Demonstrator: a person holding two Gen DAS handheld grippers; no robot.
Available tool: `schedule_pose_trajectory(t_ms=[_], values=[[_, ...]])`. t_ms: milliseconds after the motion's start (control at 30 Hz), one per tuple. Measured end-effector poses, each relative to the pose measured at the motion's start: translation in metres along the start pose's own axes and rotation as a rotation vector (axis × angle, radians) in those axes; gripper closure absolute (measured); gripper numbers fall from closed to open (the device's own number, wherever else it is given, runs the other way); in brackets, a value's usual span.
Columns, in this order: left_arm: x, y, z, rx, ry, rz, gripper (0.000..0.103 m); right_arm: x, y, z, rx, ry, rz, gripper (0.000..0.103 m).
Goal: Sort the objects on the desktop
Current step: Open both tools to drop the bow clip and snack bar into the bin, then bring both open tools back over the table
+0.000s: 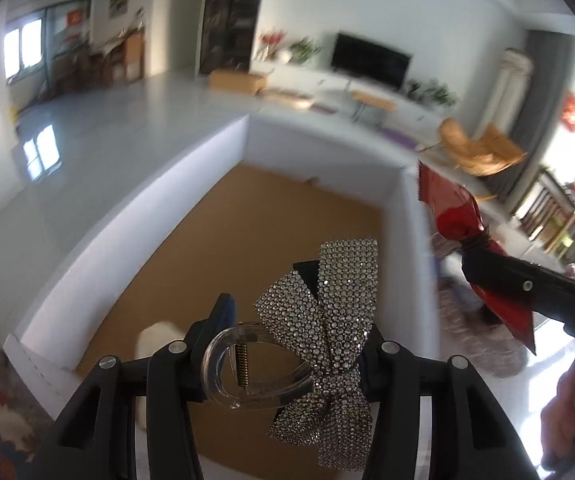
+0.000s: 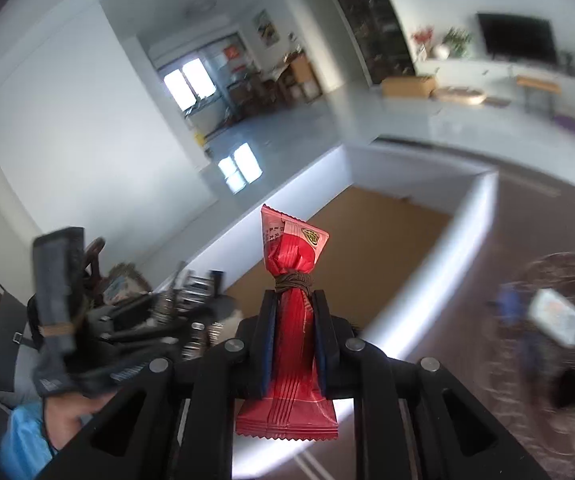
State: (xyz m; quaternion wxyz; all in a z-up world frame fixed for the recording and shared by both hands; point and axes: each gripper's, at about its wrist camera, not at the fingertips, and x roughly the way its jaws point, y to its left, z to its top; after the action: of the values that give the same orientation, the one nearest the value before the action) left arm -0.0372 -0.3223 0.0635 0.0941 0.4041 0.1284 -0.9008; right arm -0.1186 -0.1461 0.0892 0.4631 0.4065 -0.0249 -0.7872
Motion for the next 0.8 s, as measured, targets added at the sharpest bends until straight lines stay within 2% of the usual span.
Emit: schedule_pose_trajectory(t_ms=[67,100,133,167,200,233,267,300,367,433,533,567,633,700,800], values=[[0.019,0.009,-0.005,0.001,0.065,0.033,0.052,0.032,0.007,-0.001,0.02,0.046,0.012,0.084],[0.031,0.013,-0.009,0.007,0.104,0.064,0.05,0.047,0.01,-0.002,0.026,0.069,0.012,0.076],[0.037,0.014,-0.012,0.011,0.119,0.08,0.049,0.059,0.011,-0.004,0.035,0.087,0.018,0.056],[0.041,0.015,-0.015,0.013,0.127,0.088,0.043,0.065,0.01,-0.006,0.046,0.096,0.019,0.042],[0.04,0.016,-0.016,0.004,0.122,0.087,0.041,0.068,0.007,-0.008,0.061,0.096,0.01,0.023],[0.036,0.016,-0.016,-0.006,0.097,0.086,0.035,0.066,0.004,-0.01,0.077,0.083,0.0,0.02],[0.032,0.016,-0.016,-0.013,0.073,0.091,0.018,0.062,0.001,-0.011,0.092,0.065,0.0,0.019],[0.027,0.015,-0.016,-0.017,0.052,0.101,0.009,0.058,-0.003,-0.013,0.101,0.051,0.004,0.02],[0.013,0.005,-0.013,-0.015,-0.012,0.115,0.009,0.039,-0.014,-0.017,0.102,0.016,-0.004,0.02],[0.001,-0.009,-0.013,-0.006,-0.051,0.085,0.009,0.014,-0.027,-0.023,0.07,-0.031,-0.035,0.018],[-0.023,-0.049,-0.015,0.04,-0.115,-0.009,0.009,-0.036,-0.06,-0.041,-0.004,-0.097,-0.196,0.007],[-0.031,-0.065,-0.02,0.063,-0.128,-0.043,0.009,-0.052,-0.072,-0.049,-0.013,-0.109,-0.246,0.006],[-0.041,-0.108,-0.031,0.129,-0.14,-0.13,0.008,-0.077,-0.103,-0.069,-0.008,-0.108,-0.339,0.005],[-0.042,-0.149,-0.047,0.194,-0.139,-0.212,0.002,-0.101,-0.14,-0.098,0.024,-0.073,-0.446,0.005],[-0.022,-0.209,-0.073,0.282,-0.081,-0.304,0.001,-0.128,-0.192,-0.143,0.089,-0.015,-0.566,0.005]])
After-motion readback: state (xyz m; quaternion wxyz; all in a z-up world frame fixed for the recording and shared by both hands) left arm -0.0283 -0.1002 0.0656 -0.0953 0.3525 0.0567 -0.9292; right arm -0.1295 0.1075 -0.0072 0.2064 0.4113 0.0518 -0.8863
